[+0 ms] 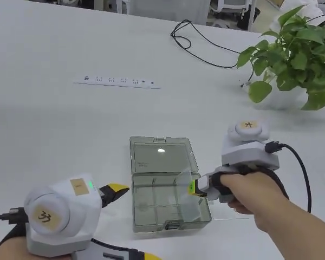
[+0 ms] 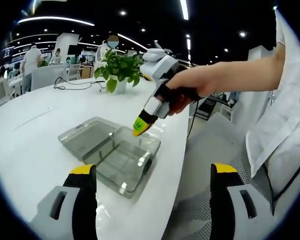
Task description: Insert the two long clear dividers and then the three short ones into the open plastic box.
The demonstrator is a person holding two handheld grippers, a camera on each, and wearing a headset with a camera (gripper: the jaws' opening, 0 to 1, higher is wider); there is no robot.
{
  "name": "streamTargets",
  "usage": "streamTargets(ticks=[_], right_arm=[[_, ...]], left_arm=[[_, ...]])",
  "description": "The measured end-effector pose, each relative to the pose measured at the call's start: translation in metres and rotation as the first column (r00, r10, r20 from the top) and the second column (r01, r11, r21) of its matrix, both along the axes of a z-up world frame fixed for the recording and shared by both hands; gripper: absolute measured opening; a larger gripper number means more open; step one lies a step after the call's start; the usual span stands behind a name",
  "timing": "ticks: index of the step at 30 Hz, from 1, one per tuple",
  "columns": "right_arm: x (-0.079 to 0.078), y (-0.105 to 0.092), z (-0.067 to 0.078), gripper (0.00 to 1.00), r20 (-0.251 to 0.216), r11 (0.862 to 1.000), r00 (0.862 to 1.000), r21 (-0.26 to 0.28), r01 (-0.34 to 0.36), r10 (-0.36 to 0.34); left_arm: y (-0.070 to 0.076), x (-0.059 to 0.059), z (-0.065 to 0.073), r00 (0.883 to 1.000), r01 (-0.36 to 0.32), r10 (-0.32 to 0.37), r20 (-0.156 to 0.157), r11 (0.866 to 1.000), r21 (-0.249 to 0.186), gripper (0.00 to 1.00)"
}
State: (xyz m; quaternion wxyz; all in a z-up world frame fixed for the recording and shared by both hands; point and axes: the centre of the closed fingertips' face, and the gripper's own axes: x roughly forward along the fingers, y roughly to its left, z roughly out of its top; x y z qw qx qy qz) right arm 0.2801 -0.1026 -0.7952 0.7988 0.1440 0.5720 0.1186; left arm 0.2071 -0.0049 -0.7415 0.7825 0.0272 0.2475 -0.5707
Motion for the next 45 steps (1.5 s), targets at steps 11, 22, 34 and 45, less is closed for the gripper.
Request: streamTargets(ticks=[11,22,34,45], right_arm=[[-0.001,0.000,0.001,0.07,0.011,1.000,1.000,-0.010,-0.004,0.004],[-0.001,0.000,0.000,0.07,0.016,1.000,1.000,-0.018,-0.009,0.009],[0.001,0.008,0.000,0.07,0.016,0.997,0.998,-0.033,-0.064,0.065],[0.001,0.015,-0.011,0.09,0.036,0.995,0.994,-0.026,-0.101,0.102]], left_arm=[[0.000,0.000,-0.002,1.000,-0.002,0.002,-0.008,1.000,-0.002,0.96],[-0.001,0.000,-0.003,1.000,0.000,0.000,-0.008,1.000,0.002,0.96],[0.000,-0.001,-0.004,1.000,-0.001,0.001,-0.012,1.000,0.008,0.96],[0.000,-0.001,-0.005,1.000,0.001,-0.001,-0.013,1.000,0.015,0.96]])
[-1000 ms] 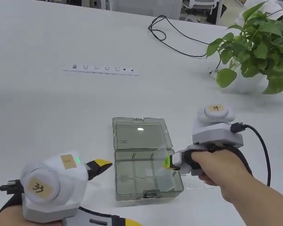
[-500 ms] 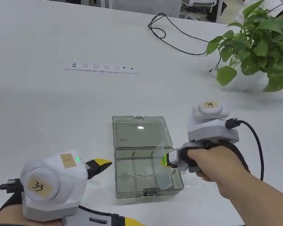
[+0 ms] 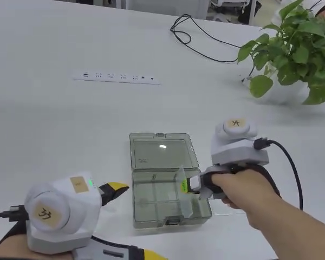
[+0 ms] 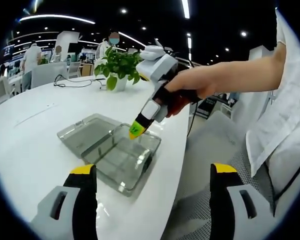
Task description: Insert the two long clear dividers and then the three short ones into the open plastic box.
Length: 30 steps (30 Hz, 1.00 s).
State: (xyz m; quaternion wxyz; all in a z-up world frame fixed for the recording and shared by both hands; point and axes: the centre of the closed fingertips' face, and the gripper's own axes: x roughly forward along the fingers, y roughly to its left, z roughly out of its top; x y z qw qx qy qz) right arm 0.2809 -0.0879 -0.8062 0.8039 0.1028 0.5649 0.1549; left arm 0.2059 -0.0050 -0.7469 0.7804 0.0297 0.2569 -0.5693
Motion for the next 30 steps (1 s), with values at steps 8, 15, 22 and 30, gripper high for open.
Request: streamTargets(ticks=[8,15,22,30], right_arm=[[0.001,0.000,-0.006,0.10,0.003,1.000,1.000,0.012,-0.010,0.010],[0.000,0.001,-0.012,0.10,0.008,1.000,1.000,0.011,-0.026,0.026],[-0.001,0.001,-0.012,0.11,0.018,0.999,0.999,0.033,-0.038,0.037],[0.002,0.003,-0.001,0.11,0.064,0.994,0.996,0.084,-0.065,0.060]], left_arm=[[0.001,0.001,0.000,1.000,-0.006,0.006,-0.003,1.000,0.001,0.96],[0.000,0.002,0.000,1.000,-0.010,0.010,-0.006,1.000,0.003,0.96],[0.001,0.003,0.001,1.000,-0.021,0.021,-0.005,1.000,0.009,0.96],[0.003,0.006,0.001,0.999,-0.049,0.049,-0.010,0.999,0.014,0.95]])
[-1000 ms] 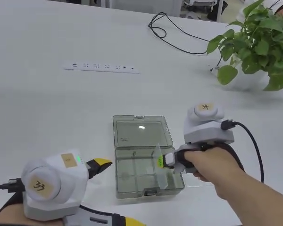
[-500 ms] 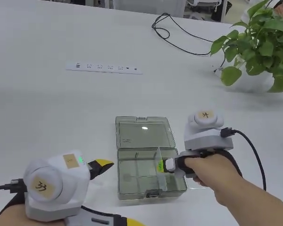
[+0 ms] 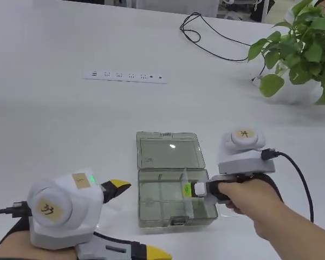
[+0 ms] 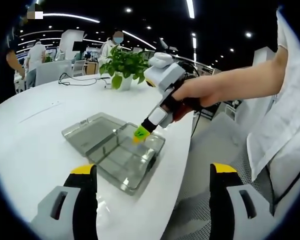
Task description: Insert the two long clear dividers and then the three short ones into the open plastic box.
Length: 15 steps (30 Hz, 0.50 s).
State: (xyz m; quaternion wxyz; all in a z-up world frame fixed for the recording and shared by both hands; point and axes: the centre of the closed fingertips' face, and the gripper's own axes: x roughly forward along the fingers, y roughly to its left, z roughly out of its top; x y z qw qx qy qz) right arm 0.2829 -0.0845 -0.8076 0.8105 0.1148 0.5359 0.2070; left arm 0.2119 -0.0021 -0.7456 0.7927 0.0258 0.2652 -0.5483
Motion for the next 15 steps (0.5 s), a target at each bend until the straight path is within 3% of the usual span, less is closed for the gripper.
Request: streamTargets(ticks=[15], right_arm=[[-0.005,0.003,0.019,0.21,0.073,0.993,0.992,0.050,-0.111,0.108]], left_arm=[[0.009,0.004,0.002,0.997,-0.080,0.081,-0.012,0.997,0.011,0.94]])
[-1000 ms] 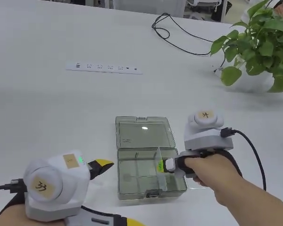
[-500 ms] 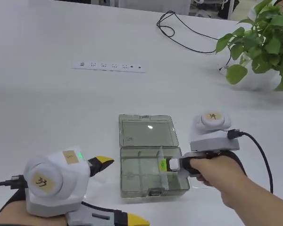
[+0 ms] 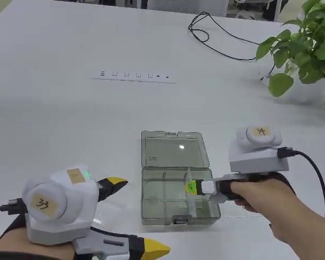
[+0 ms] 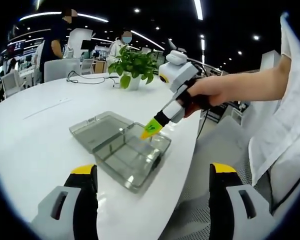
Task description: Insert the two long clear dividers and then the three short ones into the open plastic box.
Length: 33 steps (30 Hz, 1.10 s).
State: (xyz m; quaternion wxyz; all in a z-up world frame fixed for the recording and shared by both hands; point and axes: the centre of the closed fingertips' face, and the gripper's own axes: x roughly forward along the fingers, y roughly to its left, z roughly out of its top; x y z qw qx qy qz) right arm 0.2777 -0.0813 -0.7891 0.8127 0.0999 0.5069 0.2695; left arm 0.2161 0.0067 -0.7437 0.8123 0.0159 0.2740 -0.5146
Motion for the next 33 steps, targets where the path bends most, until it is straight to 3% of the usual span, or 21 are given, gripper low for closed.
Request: streamTargets(ticks=[9,18,21,25,33], right_arm=[[-0.007,-0.004,0.012,0.28,0.053,0.998,0.997,0.023,-0.064,0.063],[-0.012,-0.011,0.029,0.37,0.164,0.988,0.976,0.033,-0.153,0.146],[-0.013,-0.013,0.033,0.42,0.202,0.982,0.963,0.033,-0.186,0.176],[-0.015,-0.015,0.039,0.50,0.271,0.967,0.932,0.012,-0.254,0.241],[-0.027,-0.021,0.044,0.63,0.351,0.937,0.875,-0.017,-0.349,0.332]], left_arm=[[0.013,0.005,-0.002,0.998,-0.064,0.064,-0.012,0.998,0.021,0.93],[0.027,0.012,-0.006,0.991,-0.128,0.130,-0.034,0.991,0.048,0.92],[0.033,0.016,-0.009,0.987,-0.151,0.154,-0.045,0.987,0.060,0.90],[0.040,0.018,-0.015,0.980,-0.182,0.187,-0.068,0.980,0.081,0.88],[0.055,0.020,-0.031,0.964,-0.223,0.241,-0.115,0.963,0.150,0.85]])
